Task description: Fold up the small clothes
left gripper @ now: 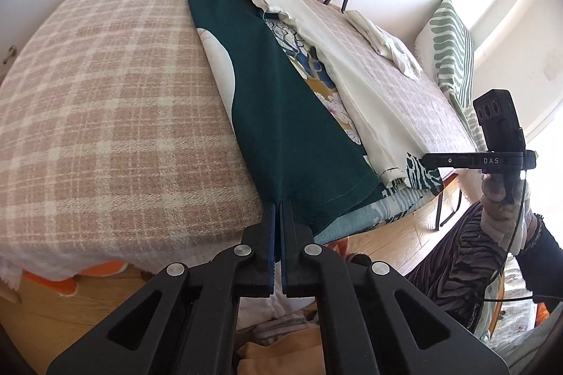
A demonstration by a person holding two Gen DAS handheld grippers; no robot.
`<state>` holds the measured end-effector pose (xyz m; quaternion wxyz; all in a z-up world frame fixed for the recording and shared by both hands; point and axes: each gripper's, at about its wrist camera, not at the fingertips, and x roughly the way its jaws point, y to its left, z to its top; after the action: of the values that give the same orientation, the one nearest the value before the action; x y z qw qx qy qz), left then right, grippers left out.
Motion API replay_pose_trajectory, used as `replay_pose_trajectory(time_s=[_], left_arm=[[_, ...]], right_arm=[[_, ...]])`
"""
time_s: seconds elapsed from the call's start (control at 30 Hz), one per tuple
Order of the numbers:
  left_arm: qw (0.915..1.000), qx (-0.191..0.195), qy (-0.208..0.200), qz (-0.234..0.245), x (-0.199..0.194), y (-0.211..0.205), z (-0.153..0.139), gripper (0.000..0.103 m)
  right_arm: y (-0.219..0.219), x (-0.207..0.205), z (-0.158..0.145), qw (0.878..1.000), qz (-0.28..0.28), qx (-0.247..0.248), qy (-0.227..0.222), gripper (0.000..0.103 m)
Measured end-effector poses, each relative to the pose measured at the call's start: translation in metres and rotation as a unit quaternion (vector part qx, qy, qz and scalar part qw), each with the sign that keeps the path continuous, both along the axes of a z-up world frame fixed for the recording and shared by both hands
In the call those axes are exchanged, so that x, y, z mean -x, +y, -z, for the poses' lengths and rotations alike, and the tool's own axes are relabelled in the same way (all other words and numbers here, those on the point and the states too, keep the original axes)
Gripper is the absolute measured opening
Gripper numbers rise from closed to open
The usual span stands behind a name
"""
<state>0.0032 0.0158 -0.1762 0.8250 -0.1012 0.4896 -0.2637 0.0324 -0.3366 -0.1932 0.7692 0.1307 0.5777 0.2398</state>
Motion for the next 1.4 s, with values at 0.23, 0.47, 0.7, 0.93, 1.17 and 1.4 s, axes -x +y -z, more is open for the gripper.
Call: replay_pose_trajectory(time_s=[0.23, 0.47, 0.7, 0.93, 1.17, 1.4], left_arm=[[0.9995, 0.03, -0.013, -0.003, -0.011, -0.001, -0.014, 0.0], [0.9979, 0.046, -0.043, -0.015, -0.051, 0.001, -0.038, 0.0], [0.9969, 0.033, -0.062, -0.036, -0.112, 0.003, -0.046, 0.0], [0.9974, -0.004, -0.058, -0.043, -0.16, -0.009, -0.025, 0.0], [0.9948, -0.017, -0.042, -0.091, -0.178, 0.004, -0.014, 0.008], [0.9937, 0.0, -0.081, -0.077, -0.156, 0.024, -0.035, 0.011]], right_arm=[[-0.012, -0.007, -0.004, 0.998, 0.019, -0.065, 0.006, 0.004], [-0.013, -0.039, -0.038, 0.995, 0.035, -0.086, -0.038, 0.004], [-0.006, -0.103, -0.041, 0.992, 0.068, -0.092, -0.046, 0.004], [-0.013, -0.165, -0.004, 0.99, 0.114, -0.08, -0.008, 0.004], [-0.029, -0.182, 0.005, 0.989, 0.126, -0.078, -0.005, 0.028], [-0.027, -0.151, -0.035, 0.993, 0.06, -0.066, -0.083, 0.035]])
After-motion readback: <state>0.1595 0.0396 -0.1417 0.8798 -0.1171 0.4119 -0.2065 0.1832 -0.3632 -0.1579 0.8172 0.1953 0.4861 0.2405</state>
